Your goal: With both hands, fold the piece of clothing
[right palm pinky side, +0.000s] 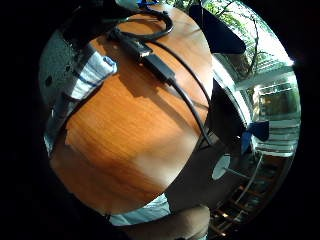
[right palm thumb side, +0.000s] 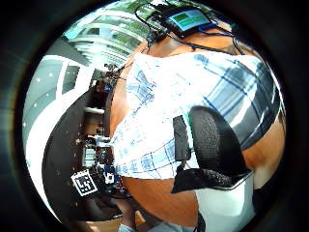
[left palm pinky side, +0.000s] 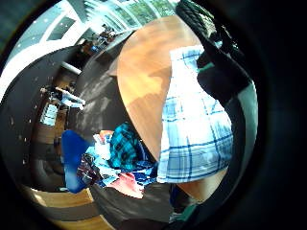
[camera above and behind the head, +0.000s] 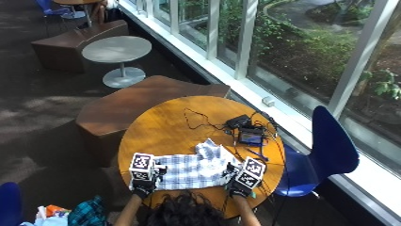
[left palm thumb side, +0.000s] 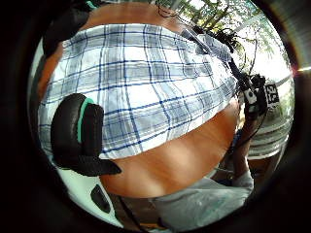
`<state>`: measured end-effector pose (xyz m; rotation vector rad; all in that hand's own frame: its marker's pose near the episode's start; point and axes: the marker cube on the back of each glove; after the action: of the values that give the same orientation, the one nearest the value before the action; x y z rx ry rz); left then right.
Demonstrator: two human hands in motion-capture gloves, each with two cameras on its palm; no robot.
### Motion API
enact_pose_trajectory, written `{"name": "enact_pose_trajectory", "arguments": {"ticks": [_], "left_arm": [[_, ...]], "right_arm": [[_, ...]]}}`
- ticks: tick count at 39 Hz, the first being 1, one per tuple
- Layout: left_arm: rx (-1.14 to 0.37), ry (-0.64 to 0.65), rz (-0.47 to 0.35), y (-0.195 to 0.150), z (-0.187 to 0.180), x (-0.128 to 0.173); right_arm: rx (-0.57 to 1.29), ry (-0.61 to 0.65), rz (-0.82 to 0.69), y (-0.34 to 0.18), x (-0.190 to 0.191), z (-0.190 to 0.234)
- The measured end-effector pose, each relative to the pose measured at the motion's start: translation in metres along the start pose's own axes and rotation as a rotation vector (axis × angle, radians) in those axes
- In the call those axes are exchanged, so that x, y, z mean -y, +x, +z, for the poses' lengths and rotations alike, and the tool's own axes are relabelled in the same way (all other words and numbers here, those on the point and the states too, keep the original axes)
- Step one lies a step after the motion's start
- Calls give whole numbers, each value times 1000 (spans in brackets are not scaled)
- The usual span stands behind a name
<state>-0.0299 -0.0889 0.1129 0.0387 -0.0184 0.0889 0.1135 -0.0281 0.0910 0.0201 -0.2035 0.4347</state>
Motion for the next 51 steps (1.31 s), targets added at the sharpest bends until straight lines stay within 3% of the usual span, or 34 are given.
{"name": "enact_pose_trajectory", "arguments": {"ticks": [3, 9, 12, 17, 24, 29, 34, 40, 48, 51], "left_arm": [[-13, -59, 11, 0, 19, 4], [-33, -234, 13, -2, 43, 4], [-78, -315, 19, 1, 53, 3], [-106, -312, 35, 19, 53, 6], [-89, -317, 79, 55, 55, 23], [-107, -317, 112, 63, 36, 26], [-200, -270, 76, 38, 17, 23], [-295, -158, -64, -24, -16, 0], [-350, -72, -222, -73, -34, -36], [-357, -47, -250, -79, -36, -43]], "right_arm": [[29, -43, 106, 21, 4, 20], [39, -64, 140, 18, 10, 35], [60, -24, 136, 15, 12, 34], [114, 70, 123, 13, 18, 25], [523, 158, 180, 18, 25, -20], [735, 216, 101, -8, 30, -57], [679, 257, -52, -60, 26, -80], [468, 221, -318, -161, -3, -75], [141, 115, -542, -276, -16, 46], [42, 29, -603, -292, -41, 59]]}}
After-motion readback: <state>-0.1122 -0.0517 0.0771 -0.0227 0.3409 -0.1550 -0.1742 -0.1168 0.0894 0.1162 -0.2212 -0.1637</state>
